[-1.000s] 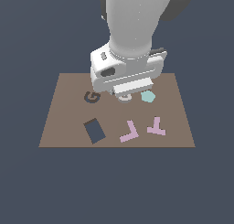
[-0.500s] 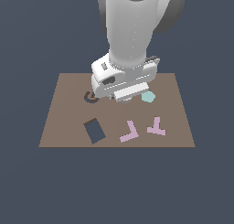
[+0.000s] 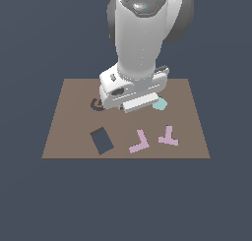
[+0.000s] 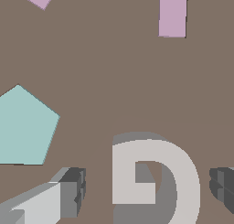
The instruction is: Insert a designated object into the corresponding slot on a board.
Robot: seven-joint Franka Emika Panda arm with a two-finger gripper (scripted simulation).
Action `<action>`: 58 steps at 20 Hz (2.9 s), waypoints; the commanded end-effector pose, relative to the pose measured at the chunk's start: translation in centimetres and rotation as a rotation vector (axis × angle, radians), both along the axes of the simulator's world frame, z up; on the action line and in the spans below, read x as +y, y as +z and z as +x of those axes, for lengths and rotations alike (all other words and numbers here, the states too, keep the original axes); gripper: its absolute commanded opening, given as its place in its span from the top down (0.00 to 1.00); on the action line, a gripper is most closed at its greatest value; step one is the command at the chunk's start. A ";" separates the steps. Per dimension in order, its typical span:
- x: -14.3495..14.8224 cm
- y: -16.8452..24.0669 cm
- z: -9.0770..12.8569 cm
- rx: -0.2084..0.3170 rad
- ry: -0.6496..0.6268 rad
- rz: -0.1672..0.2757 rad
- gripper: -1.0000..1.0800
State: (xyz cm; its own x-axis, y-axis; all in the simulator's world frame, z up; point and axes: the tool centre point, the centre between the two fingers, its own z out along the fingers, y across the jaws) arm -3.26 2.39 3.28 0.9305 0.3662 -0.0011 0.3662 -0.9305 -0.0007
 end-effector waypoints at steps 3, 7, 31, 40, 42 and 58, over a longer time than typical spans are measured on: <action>0.0 -0.3 0.0 -0.001 0.001 0.000 1.00; 0.0 -0.3 0.0 -0.001 0.001 0.000 1.00; -1.5 0.1 -0.6 -0.001 0.123 0.000 1.00; -4.2 0.3 -1.3 -0.001 0.326 0.000 1.00; -5.0 0.4 -1.4 -0.001 0.384 0.000 1.00; -10.7 0.7 -0.5 0.000 0.795 0.000 1.00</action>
